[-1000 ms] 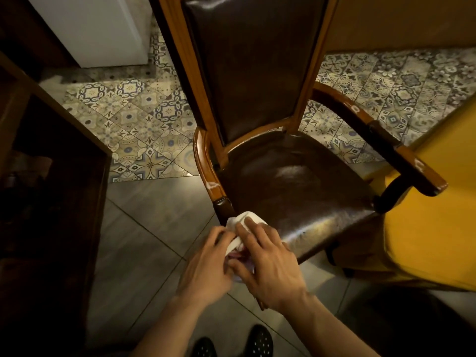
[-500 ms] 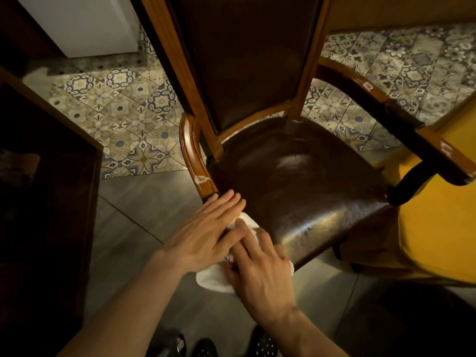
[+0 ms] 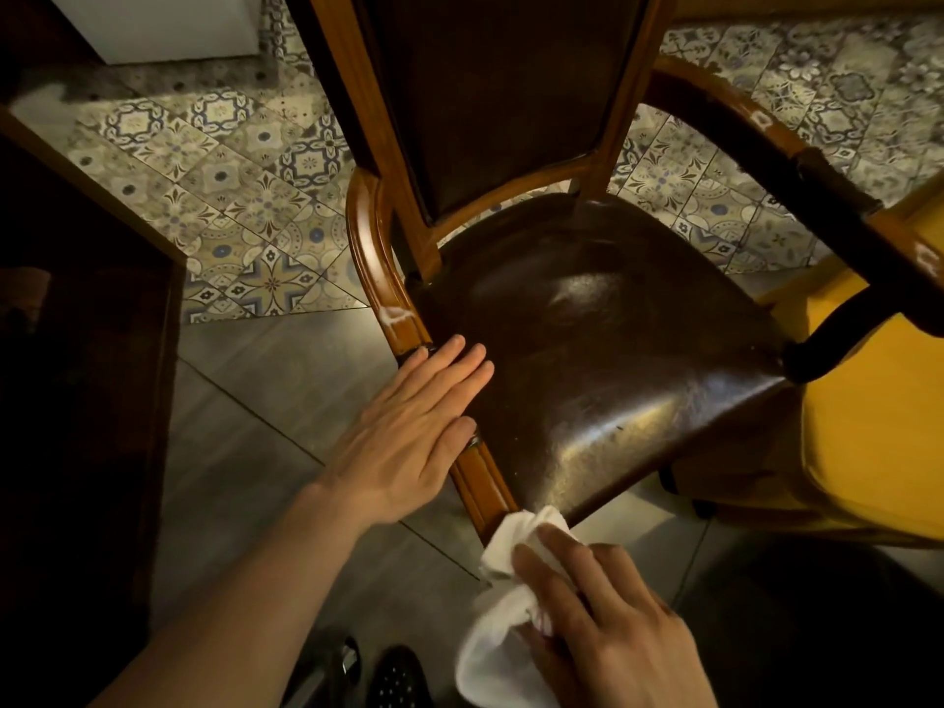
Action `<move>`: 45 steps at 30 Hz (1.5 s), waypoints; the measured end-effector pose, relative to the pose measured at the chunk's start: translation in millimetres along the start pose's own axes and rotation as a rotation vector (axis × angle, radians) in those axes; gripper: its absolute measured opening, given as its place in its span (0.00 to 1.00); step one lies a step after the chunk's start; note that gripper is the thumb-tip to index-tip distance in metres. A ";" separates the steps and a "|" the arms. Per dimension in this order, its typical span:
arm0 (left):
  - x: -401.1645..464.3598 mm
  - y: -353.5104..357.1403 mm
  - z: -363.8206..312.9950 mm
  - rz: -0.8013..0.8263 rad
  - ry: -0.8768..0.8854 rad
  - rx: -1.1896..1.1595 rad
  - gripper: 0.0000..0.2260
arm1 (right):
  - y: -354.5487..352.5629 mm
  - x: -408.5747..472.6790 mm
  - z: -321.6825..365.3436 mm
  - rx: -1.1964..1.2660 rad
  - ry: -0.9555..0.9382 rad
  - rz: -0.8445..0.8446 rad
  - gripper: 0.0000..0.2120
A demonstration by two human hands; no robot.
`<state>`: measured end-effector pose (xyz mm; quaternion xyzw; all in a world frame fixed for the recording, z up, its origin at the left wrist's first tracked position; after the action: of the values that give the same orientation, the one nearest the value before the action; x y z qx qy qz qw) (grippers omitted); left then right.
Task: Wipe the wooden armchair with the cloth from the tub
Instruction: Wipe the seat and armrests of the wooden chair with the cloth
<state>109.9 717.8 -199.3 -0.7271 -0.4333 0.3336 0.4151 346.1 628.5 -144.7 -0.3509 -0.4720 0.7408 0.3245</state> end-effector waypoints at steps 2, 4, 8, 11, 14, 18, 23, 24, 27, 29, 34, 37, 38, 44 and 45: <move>-0.3 2.1 1.0 -0.018 -0.004 -0.013 0.24 | -1.2 0.3 1.3 -0.003 0.003 0.008 0.22; 0.1 3.7 2.0 -0.039 -0.004 -0.027 0.25 | -3.0 6.1 3.3 0.023 0.019 0.016 0.22; 0.8 5.6 0.6 -0.067 0.003 -0.044 0.25 | -8.1 36.4 6.6 0.078 0.025 0.035 0.22; 1.7 4.2 -0.5 -0.058 -0.004 -0.074 0.26 | -11.4 65.1 8.0 0.085 0.014 0.044 0.22; 2.4 2.0 -0.6 -0.045 -0.023 -0.103 0.26 | -12.6 75.1 6.8 0.124 0.005 0.053 0.22; 2.7 1.9 -3.2 -0.038 -0.042 -0.103 0.26 | -9.3 73.1 0.3 0.177 -0.016 0.052 0.22; 1.0 1.7 -4.2 -0.036 -0.051 -0.070 0.25 | -7.1 66.5 -23.6 0.259 -0.084 0.064 0.22; 0.7 1.8 -4.6 -0.036 -0.049 -0.065 0.24 | -7.1 61.3 -31.3 0.267 -0.083 0.071 0.22; 0.3 2.9 -4.5 -0.033 -0.059 -0.047 0.24 | -10.5 48.1 -61.8 0.253 -0.019 0.043 0.20; 1.2 4.5 -4.8 -0.033 -0.073 -0.027 0.24 | -18.7 48.0 -86.0 0.216 0.050 -0.013 0.17; 2.5 5.4 -7.7 -0.035 -0.097 -0.015 0.24 | -60.9 92.9 -124.8 0.216 0.161 -0.221 0.18; 2.8 7.3 -6.9 -0.029 -0.105 0.001 0.25 | -84.7 137.1 -123.5 0.263 0.133 -0.360 0.19; 2.5 8.4 -6.6 -0.032 -0.107 0.005 0.25 | -91.8 153.6 -118.3 0.291 0.112 -0.406 0.18; 3.0 7.4 -5.9 -0.061 -0.077 -0.035 0.26 | -108.6 246.8 -46.5 0.382 -0.259 -0.324 0.20; 2.4 6.8 -5.8 -0.060 -0.076 -0.046 0.26 | -104.0 258.0 -32.1 0.360 -0.328 -0.255 0.21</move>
<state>118.1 716.2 -203.1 -0.7101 -0.4778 0.3381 0.3913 248.1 888.9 -113.3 -0.1007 -0.4192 0.8129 0.3916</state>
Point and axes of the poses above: each hand's wrist, its own x-axis towards the middle knuckle, its own y-axis out of the palm, z = x × y, the point moved 1 cm from there along x, towards the middle knuckle, and after that the axes turned 2 degrees about z, right-handed, at the moved point
